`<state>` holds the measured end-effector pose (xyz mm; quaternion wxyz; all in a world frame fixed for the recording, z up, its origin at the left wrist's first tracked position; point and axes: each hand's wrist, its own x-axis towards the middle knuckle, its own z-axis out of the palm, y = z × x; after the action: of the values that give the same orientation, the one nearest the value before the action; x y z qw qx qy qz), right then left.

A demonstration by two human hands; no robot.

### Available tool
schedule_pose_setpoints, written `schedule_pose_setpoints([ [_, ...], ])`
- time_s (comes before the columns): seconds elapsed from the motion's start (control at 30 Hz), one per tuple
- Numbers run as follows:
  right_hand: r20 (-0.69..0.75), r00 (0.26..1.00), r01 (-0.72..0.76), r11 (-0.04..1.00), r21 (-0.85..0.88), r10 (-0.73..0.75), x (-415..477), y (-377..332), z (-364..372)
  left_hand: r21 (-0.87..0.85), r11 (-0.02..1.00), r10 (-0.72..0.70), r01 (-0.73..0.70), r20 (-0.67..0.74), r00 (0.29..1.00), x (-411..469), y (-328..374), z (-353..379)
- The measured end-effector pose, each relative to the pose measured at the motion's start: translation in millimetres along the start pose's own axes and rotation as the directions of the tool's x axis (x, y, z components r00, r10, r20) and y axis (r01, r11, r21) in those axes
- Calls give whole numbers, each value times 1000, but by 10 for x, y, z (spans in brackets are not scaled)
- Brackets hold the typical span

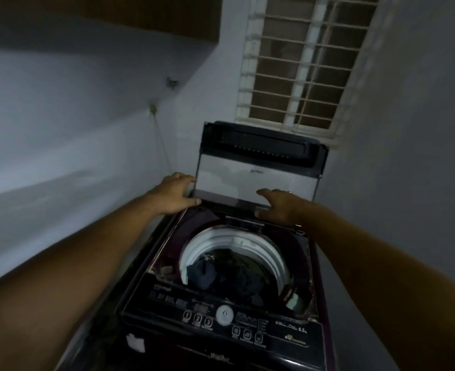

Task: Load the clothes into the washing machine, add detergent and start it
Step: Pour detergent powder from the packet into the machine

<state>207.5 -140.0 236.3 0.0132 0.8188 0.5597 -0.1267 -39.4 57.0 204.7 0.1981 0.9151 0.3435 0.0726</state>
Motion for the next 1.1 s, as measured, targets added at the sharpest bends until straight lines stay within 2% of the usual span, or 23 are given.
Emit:
schedule_pose_setpoints([
  [0.17, 35, 987, 160, 987, 5, -160, 263, -525, 86, -57, 985, -169, 166, -65, 983, -647, -627, -9],
  [0.3, 83, 957, 278, 960, 33, -280, 413, -1069, 299, -105, 944, -322, 312, -103, 941, -1264, -1197, 92],
  [0.6, 164, 859, 487, 873, 30, -485, 650, -2610, 927, -226, 781, -619, 583, -147, 772, -2614, -2194, 250],
  [0.9, 301, 745, 584, 800, 136, -595, 636, -3847, 1984, -407, 622, -755, 669, -85, 650, -3783, -2706, 725],
  [1.1, 404, 639, 620, 749, 232, -654, 678, -4289, 2803, -442, 458, -861, 771, -4, 509, -4185, -3006, 1293],
])
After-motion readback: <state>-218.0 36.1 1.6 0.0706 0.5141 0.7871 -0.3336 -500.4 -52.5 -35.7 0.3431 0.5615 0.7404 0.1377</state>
